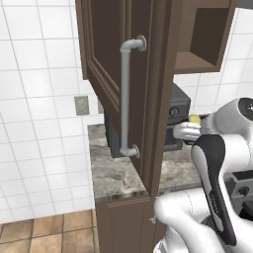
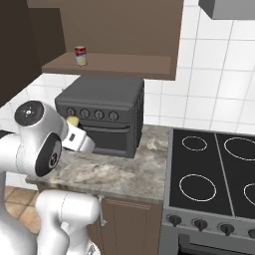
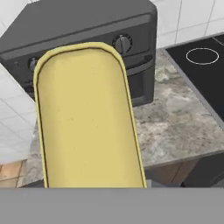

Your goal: Restock the canned food cabinet by taking the new fresh canned food from the counter and placing it in the cabinet. Then, take the old canned food from the cabinet and place it on the counter.

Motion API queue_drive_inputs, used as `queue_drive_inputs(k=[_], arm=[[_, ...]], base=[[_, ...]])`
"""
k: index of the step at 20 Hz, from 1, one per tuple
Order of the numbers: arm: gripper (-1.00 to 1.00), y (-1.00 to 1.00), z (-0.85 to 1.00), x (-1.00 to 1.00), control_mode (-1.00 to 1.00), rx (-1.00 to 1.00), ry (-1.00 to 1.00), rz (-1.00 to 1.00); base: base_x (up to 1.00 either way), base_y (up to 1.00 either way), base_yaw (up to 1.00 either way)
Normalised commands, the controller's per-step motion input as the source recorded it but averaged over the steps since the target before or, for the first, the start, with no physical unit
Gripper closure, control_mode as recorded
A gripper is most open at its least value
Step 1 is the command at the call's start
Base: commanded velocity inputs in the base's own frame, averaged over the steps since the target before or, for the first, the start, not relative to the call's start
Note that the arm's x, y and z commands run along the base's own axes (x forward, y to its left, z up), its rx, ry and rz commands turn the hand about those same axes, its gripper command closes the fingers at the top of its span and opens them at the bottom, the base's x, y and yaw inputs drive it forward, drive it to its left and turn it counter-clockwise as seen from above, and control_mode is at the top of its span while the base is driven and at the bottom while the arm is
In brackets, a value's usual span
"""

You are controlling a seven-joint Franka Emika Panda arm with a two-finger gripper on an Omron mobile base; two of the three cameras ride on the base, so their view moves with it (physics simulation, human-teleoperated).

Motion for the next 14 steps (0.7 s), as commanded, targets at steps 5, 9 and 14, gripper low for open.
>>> queue_drive_inputs(k=[5,9,14], arm=[[1.00,-0.18,1.00,0.02,-1.00,0.05,-0.25,0.02],[1.00,-0.09,1.00,0.43,-1.00,0.02,-0.16,0.00],[1.00,-0.07,1.00,0.78,-1.00,0.00,-0.02,0.00]], base=[[0.00,0.00,0.00],[0.00,0.00,0.00],[0.00,0.00,0.00]])
